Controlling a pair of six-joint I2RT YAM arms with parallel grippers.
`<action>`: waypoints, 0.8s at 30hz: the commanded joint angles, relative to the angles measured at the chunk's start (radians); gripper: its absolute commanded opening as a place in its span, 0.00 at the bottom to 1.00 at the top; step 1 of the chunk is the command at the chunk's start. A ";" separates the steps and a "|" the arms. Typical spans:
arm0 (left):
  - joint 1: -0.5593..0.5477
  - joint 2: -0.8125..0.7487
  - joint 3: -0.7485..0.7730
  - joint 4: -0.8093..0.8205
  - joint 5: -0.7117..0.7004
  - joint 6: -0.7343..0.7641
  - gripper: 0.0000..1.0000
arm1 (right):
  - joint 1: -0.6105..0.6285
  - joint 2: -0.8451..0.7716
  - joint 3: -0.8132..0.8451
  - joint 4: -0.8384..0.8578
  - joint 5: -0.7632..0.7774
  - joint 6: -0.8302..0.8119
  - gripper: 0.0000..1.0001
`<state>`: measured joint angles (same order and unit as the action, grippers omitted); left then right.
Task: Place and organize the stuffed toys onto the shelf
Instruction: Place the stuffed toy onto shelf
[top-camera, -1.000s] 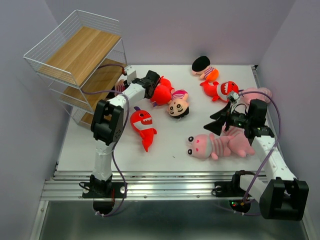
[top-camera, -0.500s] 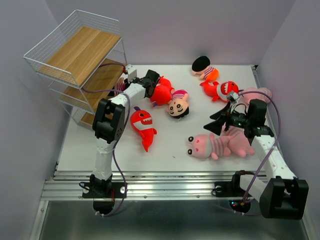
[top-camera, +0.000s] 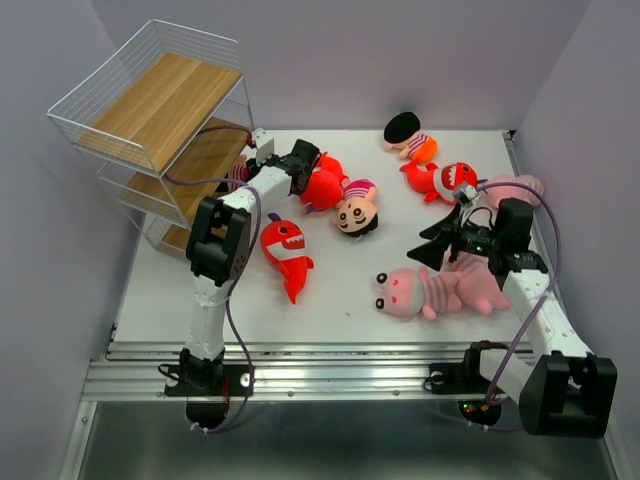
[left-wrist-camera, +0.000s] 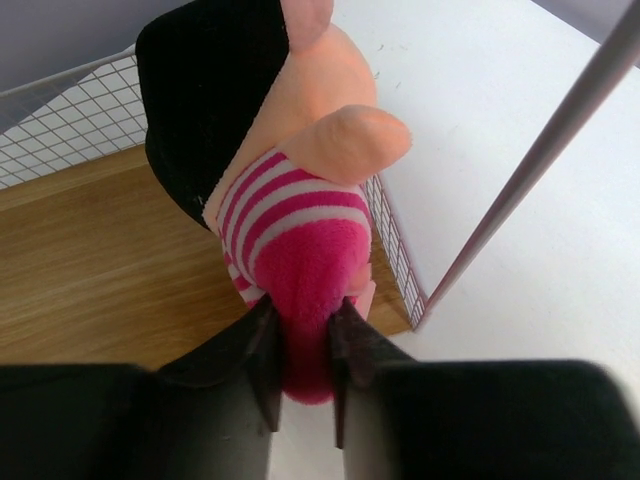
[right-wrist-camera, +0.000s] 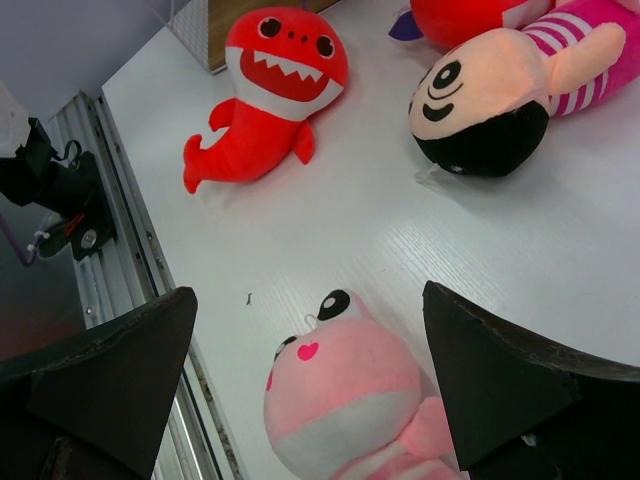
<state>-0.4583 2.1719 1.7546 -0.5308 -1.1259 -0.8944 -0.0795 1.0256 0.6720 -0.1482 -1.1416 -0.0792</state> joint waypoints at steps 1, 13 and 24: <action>0.024 0.005 -0.009 -0.057 0.043 -0.008 0.38 | -0.008 0.002 0.026 0.047 -0.020 -0.014 1.00; 0.026 0.002 -0.004 -0.086 0.052 -0.024 0.58 | -0.008 -0.001 0.026 0.047 -0.020 -0.014 1.00; 0.024 -0.014 -0.003 -0.094 0.061 -0.017 0.81 | -0.008 0.002 0.028 0.047 -0.021 -0.014 1.00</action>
<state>-0.4583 2.1715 1.7546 -0.5419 -1.1255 -0.8993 -0.0795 1.0298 0.6720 -0.1482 -1.1419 -0.0792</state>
